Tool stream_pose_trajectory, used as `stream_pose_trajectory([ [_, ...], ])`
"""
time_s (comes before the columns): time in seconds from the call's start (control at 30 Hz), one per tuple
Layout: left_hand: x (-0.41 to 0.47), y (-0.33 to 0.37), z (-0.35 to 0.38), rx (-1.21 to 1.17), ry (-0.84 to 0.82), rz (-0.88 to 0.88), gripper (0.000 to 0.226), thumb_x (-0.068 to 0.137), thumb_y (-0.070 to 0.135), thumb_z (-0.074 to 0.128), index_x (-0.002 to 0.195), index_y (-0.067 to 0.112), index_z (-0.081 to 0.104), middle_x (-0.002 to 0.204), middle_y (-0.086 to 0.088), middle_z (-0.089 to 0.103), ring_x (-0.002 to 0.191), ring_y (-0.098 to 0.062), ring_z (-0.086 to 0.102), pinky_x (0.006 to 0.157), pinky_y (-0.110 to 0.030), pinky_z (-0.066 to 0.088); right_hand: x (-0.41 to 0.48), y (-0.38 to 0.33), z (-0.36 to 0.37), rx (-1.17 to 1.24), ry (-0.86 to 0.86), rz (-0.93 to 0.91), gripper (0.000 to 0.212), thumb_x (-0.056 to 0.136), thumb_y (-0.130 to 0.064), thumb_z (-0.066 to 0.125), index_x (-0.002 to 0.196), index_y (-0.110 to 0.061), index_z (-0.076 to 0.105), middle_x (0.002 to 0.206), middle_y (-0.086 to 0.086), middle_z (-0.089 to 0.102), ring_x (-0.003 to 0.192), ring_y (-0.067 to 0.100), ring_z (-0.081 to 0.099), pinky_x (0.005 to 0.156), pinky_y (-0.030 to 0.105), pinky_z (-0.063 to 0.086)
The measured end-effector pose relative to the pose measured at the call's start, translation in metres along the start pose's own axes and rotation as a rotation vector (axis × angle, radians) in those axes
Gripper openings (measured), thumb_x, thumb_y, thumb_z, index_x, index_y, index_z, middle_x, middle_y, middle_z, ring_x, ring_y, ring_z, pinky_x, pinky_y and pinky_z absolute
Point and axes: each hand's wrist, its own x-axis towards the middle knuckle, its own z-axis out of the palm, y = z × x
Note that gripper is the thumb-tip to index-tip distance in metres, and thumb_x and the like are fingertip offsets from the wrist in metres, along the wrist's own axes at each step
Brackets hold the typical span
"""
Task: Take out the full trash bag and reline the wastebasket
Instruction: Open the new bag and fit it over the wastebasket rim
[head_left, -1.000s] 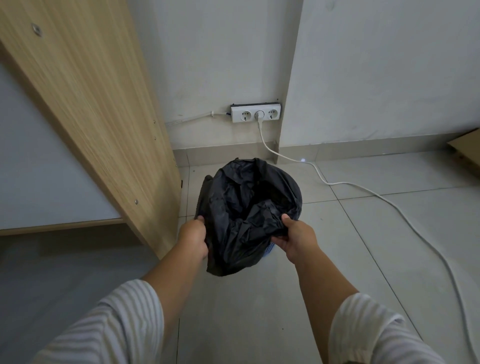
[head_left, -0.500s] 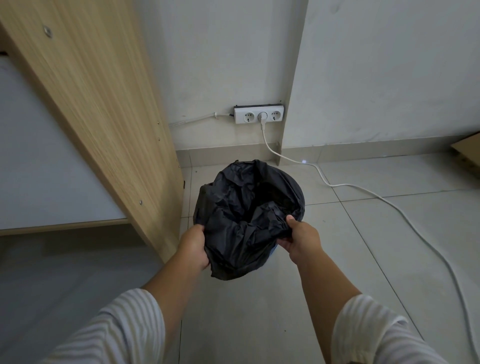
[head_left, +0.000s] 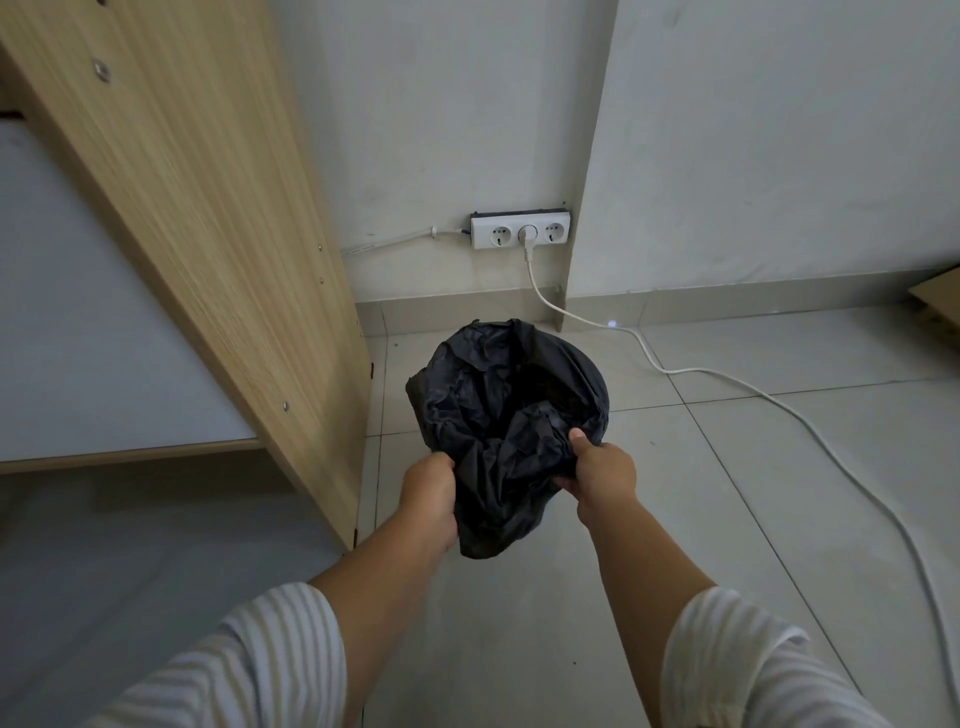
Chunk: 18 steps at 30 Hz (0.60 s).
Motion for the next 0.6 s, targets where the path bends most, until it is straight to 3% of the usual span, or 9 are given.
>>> stream_pose_trajectory([
  [0.1, -0.005, -0.003, 0.004, 0.057, -0.063, 0.064, 0.077, 0.068, 0.070, 0.060, 0.124, 0.018, 0.058, 0.118, -0.006, 0.064, 0.110, -0.031, 0.060, 0.101, -0.052, 0.045, -0.005, 0.002, 0.003, 0.005, -0.018, -0.018, 0.032, 0.093, -0.032, 0.058, 0.104, -0.002, 0.055, 0.097, 0.014, 0.058, 0.071, 0.024, 0.058, 0.087, 0.046, 0.056],
  [0.13, -0.008, -0.005, 0.006, 0.124, -0.082, 0.115, 0.074, 0.069, 0.067, 0.065, 0.122, 0.017, 0.058, 0.118, -0.005, 0.065, 0.109, -0.029, 0.061, 0.100, -0.050, 0.046, -0.006, 0.003, 0.003, 0.010, -0.023, -0.019, 0.035, 0.093, -0.035, 0.058, 0.104, -0.001, 0.055, 0.101, 0.016, 0.059, 0.078, 0.027, 0.061, 0.087, 0.045, 0.055],
  [0.2, -0.010, -0.007, 0.007, 0.170, -0.098, 0.181, 0.050, 0.081, 0.033, 0.071, 0.124, 0.011, 0.057, 0.117, -0.010, 0.066, 0.103, -0.029, 0.064, 0.098, -0.048, 0.049, -0.009, 0.003, 0.000, 0.067, -0.055, 0.007, 0.032, 0.092, -0.033, 0.059, 0.105, -0.004, 0.055, 0.108, 0.014, 0.060, 0.097, 0.031, 0.060, 0.086, 0.043, 0.050],
  [0.27, -0.007, -0.008, 0.006, 0.170, -0.078, 0.173, 0.042, 0.083, 0.010, 0.066, 0.124, 0.009, 0.057, 0.112, -0.014, 0.067, 0.099, -0.033, 0.064, 0.095, -0.049, 0.051, -0.012, 0.003, -0.001, 0.177, -0.104, 0.059, 0.027, 0.088, -0.015, 0.059, 0.112, -0.002, 0.055, 0.114, 0.012, 0.059, 0.107, 0.031, 0.056, 0.086, 0.046, 0.047],
  [0.37, -0.004, -0.006, 0.007, 0.177, -0.059, 0.177, 0.040, 0.084, 0.004, 0.063, 0.124, 0.008, 0.057, 0.109, -0.015, 0.066, 0.098, -0.034, 0.064, 0.094, -0.049, 0.051, -0.015, 0.004, -0.001, 0.240, -0.173, 0.074, 0.024, 0.083, 0.009, 0.049, 0.105, 0.001, 0.057, 0.109, 0.017, 0.059, 0.099, 0.033, 0.056, 0.086, 0.048, 0.051],
  [0.47, -0.004, -0.006, 0.010, 0.177, -0.058, 0.170, 0.042, 0.086, 0.004, 0.062, 0.127, 0.008, 0.054, 0.117, -0.015, 0.064, 0.104, -0.034, 0.062, 0.096, -0.045, 0.050, -0.016, 0.005, 0.002, 0.339, -0.214, 0.049, 0.023, 0.089, 0.013, 0.043, 0.098, 0.001, 0.060, 0.105, 0.019, 0.064, 0.098, 0.034, 0.062, 0.093, 0.046, 0.051],
  [0.53, -0.004, -0.006, 0.013, 0.160, -0.058, 0.155, 0.042, 0.087, 0.003, 0.062, 0.128, 0.008, 0.052, 0.119, -0.016, 0.062, 0.106, -0.034, 0.061, 0.094, -0.043, 0.050, -0.015, 0.006, 0.001, 0.407, -0.191, 0.052, 0.021, 0.090, 0.013, 0.044, 0.097, 0.000, 0.060, 0.102, 0.018, 0.064, 0.091, 0.029, 0.064, 0.080, 0.034, 0.055],
  [0.6, -0.003, -0.007, 0.016, 0.134, -0.060, 0.138, 0.043, 0.087, 0.003, 0.062, 0.129, 0.006, 0.052, 0.121, -0.016, 0.061, 0.108, -0.035, 0.060, 0.093, -0.042, 0.050, -0.016, 0.006, 0.001, 0.420, -0.150, 0.076, 0.015, 0.092, 0.007, 0.049, 0.102, 0.003, 0.059, 0.090, 0.014, 0.064, 0.071, 0.020, 0.065, 0.063, 0.026, 0.054],
])
